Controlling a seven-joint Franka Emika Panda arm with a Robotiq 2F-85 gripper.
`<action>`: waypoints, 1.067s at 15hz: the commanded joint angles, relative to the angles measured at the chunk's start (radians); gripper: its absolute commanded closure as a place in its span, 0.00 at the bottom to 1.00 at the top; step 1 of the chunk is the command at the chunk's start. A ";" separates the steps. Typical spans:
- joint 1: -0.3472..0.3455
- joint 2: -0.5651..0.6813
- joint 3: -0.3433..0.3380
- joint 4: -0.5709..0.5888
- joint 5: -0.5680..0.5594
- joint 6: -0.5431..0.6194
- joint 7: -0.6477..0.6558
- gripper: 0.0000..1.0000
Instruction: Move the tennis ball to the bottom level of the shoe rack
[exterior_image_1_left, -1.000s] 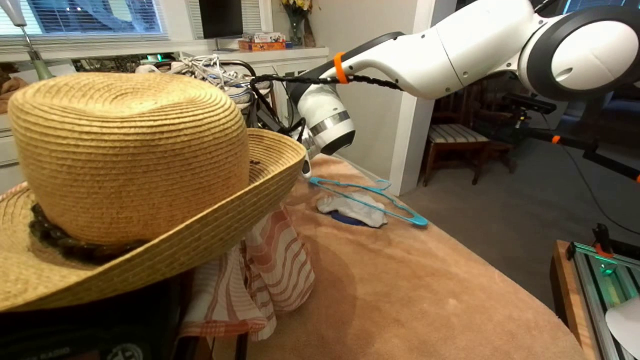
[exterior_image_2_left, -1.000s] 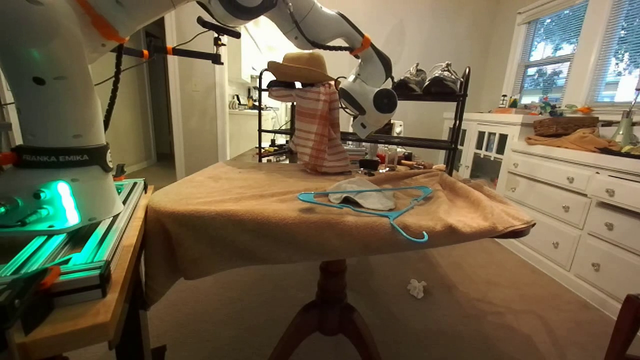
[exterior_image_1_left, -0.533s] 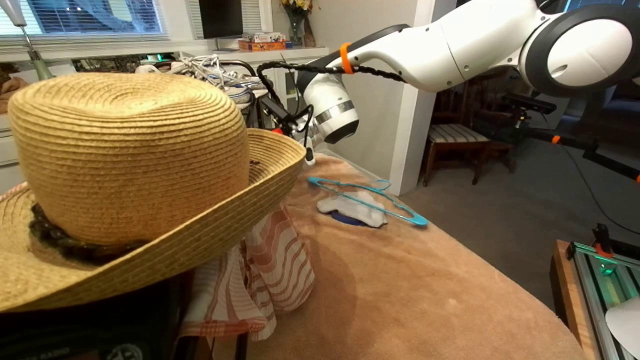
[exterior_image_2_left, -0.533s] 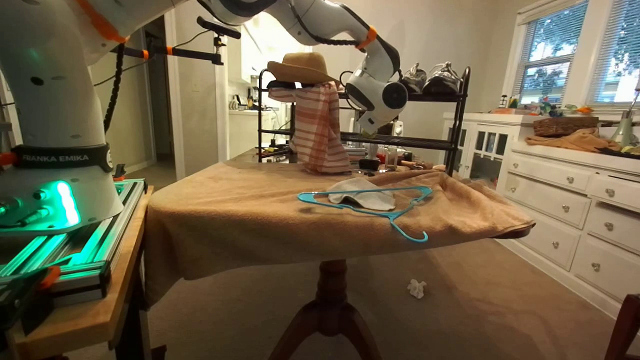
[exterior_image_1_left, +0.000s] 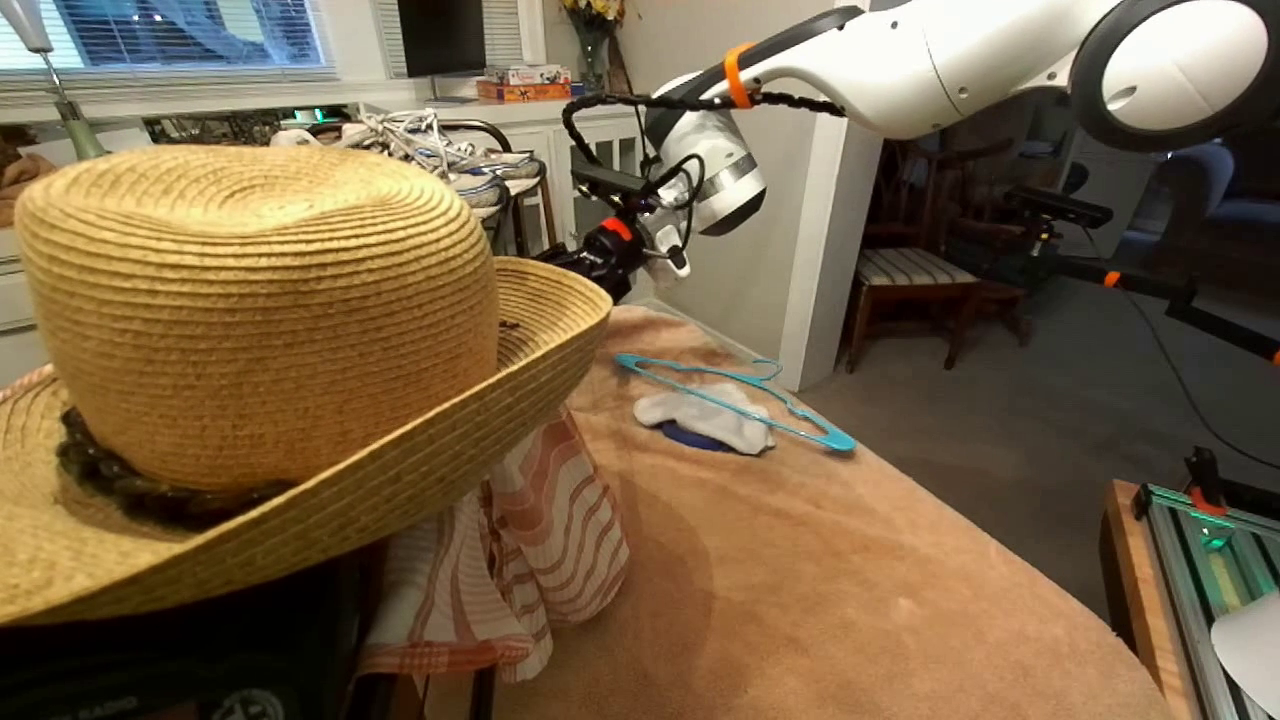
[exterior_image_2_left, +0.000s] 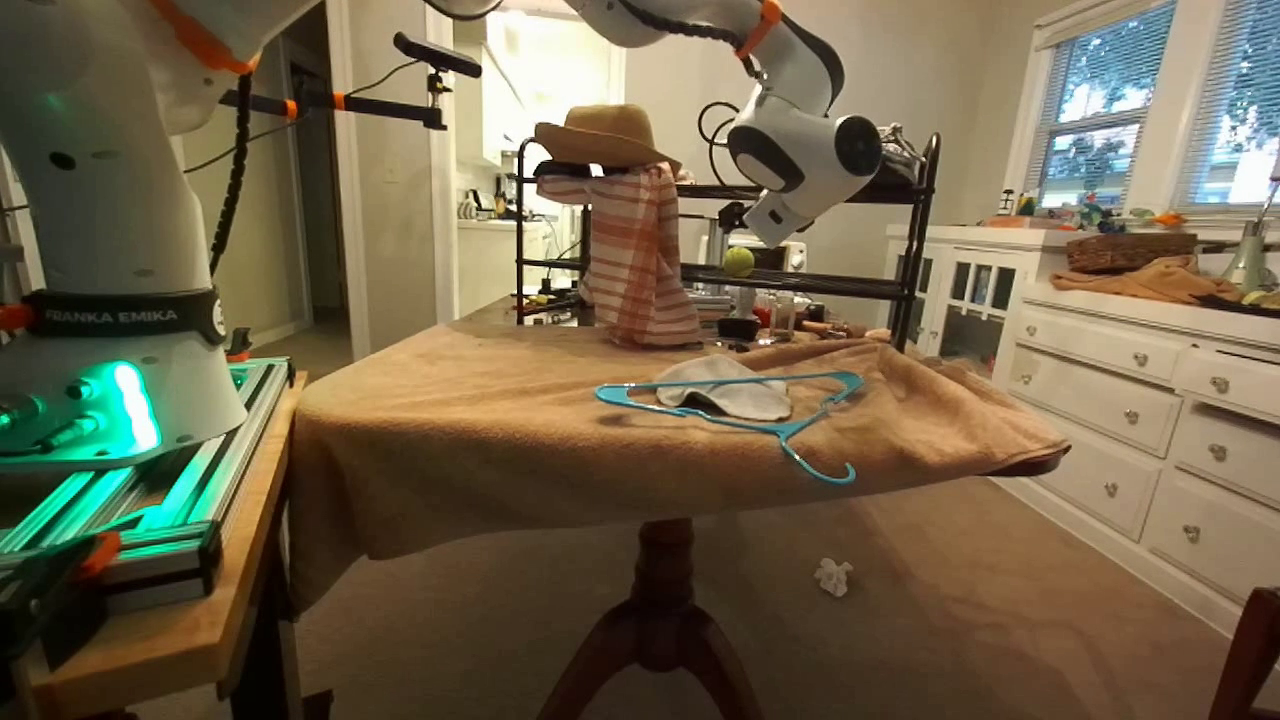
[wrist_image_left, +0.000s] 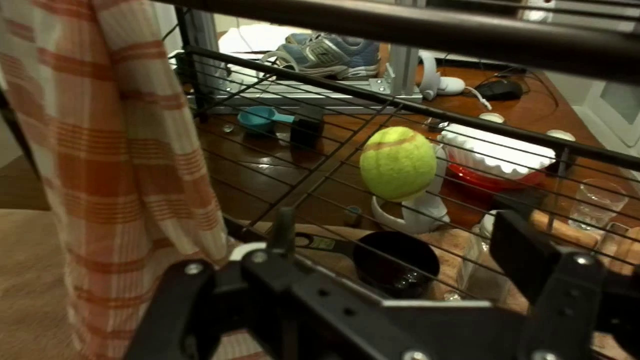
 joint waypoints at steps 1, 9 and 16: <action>-0.015 -0.118 -0.047 -0.059 -0.138 -0.149 0.036 0.00; -0.009 -0.331 -0.121 0.048 -0.534 -0.509 0.068 0.00; 0.054 -0.384 -0.080 0.218 -0.820 -0.703 0.039 0.00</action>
